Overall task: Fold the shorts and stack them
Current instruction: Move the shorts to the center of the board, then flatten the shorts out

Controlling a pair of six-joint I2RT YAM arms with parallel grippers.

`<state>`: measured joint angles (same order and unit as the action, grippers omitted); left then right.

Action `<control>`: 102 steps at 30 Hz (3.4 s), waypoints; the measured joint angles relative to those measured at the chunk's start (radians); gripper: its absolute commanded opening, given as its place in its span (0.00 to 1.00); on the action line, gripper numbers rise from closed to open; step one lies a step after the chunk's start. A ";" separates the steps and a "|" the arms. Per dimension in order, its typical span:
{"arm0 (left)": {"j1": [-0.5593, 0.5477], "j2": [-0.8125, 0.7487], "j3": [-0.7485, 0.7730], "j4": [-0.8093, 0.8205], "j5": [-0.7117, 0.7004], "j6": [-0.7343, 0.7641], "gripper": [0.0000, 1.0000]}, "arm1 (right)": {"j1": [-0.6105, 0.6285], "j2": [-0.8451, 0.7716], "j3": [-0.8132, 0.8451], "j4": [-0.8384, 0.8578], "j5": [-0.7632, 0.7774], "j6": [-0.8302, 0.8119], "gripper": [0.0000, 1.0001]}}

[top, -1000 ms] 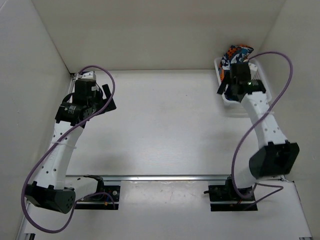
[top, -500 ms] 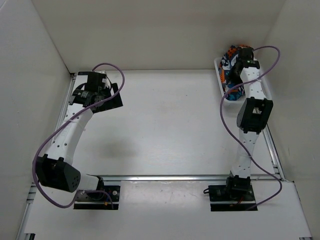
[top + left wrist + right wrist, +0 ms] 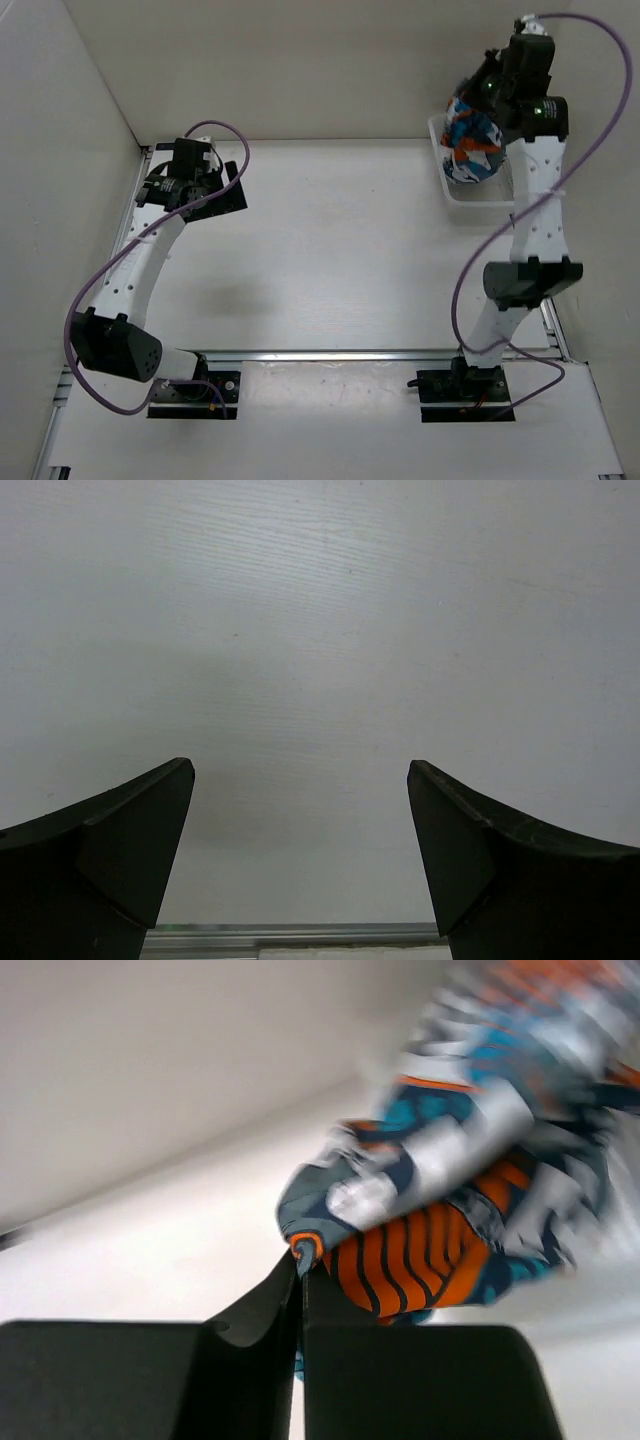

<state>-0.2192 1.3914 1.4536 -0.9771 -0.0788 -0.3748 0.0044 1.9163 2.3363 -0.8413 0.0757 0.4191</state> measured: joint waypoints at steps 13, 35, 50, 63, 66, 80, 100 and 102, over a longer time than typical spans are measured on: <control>0.132 -0.040 0.229 -0.091 0.012 -0.064 1.00 | 0.390 -0.533 -0.258 0.256 -0.348 -0.040 0.09; -0.298 -0.041 -0.288 0.060 0.313 -0.161 1.00 | 0.579 -0.556 -1.126 0.160 -0.190 0.046 0.85; -0.603 0.101 -0.512 0.232 0.425 -0.238 0.95 | 0.579 -0.342 -1.161 0.241 -0.221 0.133 0.74; -0.498 0.177 -0.467 0.221 0.411 -0.208 0.10 | 0.547 -0.215 -0.988 0.266 -0.241 0.148 0.00; -0.349 0.157 -0.267 0.079 0.328 -0.148 0.10 | 0.525 -0.104 -0.729 0.243 -0.279 0.117 0.00; -0.043 -0.069 0.666 -0.052 0.254 -0.040 0.10 | 0.495 -0.188 -0.220 0.480 -0.468 0.015 0.00; -0.145 0.063 0.141 -0.014 0.280 -0.092 0.76 | 0.127 -0.561 -1.170 0.356 -0.287 0.027 0.62; -0.052 -0.017 0.074 -0.012 0.248 -0.118 0.65 | 0.214 -0.604 -1.226 0.358 -0.302 0.055 0.63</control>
<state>-0.2714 1.3743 1.5276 -0.9890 0.1692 -0.4931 0.2188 1.3125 1.1099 -0.4835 -0.2264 0.4740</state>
